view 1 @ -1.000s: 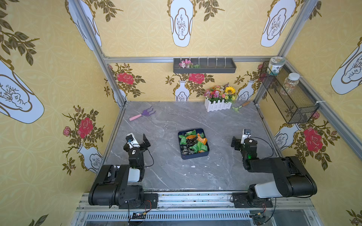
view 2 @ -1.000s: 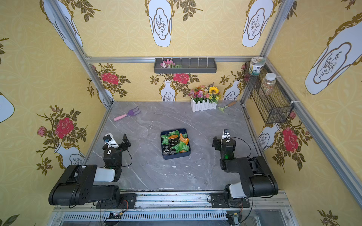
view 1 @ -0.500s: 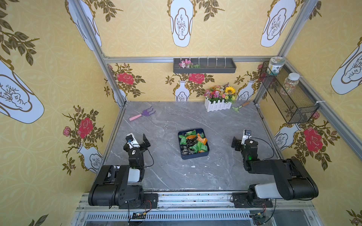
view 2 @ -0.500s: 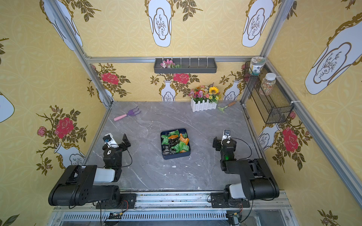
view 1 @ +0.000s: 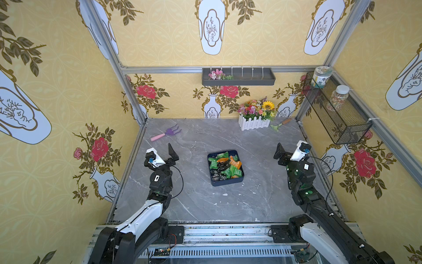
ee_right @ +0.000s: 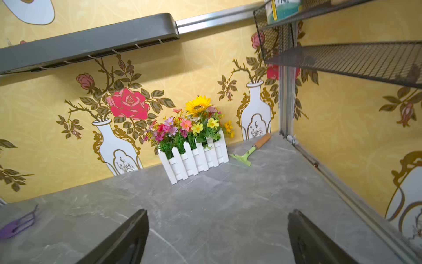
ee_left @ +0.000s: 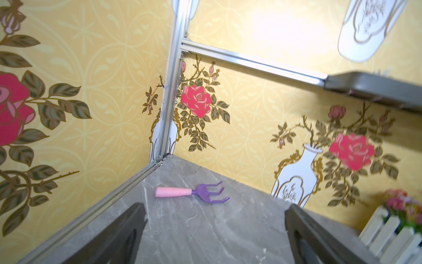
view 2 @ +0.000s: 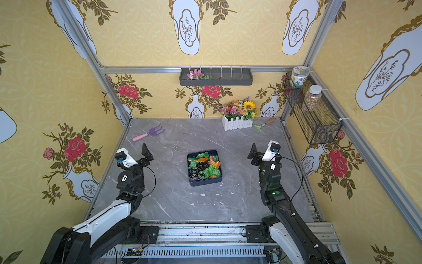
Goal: Take the cookies out of the storage box
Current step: Pick up the cookie from the storage box.
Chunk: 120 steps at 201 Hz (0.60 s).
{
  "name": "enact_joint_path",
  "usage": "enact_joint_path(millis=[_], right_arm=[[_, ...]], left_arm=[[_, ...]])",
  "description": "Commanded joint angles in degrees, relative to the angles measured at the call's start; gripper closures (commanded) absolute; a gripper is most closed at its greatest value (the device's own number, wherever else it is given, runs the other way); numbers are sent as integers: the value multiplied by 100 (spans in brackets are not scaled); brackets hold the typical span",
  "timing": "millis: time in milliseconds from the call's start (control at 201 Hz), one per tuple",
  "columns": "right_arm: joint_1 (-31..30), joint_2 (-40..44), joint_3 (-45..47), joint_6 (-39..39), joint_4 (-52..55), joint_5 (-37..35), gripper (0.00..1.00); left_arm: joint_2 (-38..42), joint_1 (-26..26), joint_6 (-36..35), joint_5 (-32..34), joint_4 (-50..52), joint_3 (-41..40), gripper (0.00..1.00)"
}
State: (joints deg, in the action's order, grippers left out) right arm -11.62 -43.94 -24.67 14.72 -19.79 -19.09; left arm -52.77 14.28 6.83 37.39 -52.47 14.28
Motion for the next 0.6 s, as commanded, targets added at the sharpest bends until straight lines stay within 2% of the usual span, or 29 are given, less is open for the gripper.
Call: enact_joint_path(millis=[0,90,179,358,448,592], right_arm=[[58,-209,-627,1079,1861,629,3],[-19,-755,-1249,1346,2575,1501,3],[-351,-1370,-1834,1648,3424,1865,0],[-1774,-2515,-2645,2133,4317,1469,6],[-2165,-3093,-3071,2819,4620,1489,6],[-2823,-3944,-3486,4152,4392,1613,12]], left_arm=[[427,10,2518,79,2770,473,0],[616,5,3359,-880,3402,452,0],[589,13,4064,-1935,3496,281,0],[32,141,4867,-3886,3509,209,1],[-241,467,5019,-4206,3497,302,3],[-544,935,5211,-4124,3338,357,7]])
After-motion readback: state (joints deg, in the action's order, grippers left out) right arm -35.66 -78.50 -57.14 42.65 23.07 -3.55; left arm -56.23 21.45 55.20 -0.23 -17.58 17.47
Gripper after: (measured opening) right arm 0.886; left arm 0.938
